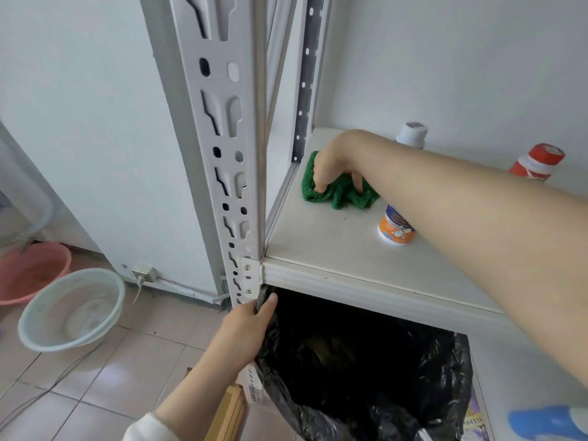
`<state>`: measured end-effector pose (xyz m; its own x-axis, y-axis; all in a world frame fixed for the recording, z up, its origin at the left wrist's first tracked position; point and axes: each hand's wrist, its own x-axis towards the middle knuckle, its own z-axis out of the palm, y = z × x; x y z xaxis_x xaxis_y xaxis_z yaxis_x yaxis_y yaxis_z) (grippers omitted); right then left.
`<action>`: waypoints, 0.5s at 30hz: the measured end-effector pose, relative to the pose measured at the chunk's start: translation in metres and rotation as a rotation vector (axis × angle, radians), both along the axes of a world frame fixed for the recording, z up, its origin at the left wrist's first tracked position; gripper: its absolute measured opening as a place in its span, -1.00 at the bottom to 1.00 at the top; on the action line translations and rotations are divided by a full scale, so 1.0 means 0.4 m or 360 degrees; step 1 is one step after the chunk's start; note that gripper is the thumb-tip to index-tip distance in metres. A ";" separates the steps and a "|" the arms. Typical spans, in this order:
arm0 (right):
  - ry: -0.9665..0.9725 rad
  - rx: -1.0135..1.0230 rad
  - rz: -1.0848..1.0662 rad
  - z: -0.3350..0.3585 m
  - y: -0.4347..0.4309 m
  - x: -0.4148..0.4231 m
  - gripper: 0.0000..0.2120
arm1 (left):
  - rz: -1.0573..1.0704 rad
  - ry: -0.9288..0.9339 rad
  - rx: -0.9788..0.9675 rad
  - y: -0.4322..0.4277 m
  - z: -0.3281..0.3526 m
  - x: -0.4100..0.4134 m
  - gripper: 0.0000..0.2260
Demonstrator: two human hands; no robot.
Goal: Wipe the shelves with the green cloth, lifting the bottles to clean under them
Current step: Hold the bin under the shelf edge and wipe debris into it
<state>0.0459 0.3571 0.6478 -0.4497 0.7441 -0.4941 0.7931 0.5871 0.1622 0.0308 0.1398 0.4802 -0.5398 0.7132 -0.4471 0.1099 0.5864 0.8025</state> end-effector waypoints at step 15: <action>0.0234 0.0354 0.0355 -0.057 -0.230 0.132 -0.66 | -0.0017 0.0028 -0.0002 0.014 -0.014 -0.007 -0.46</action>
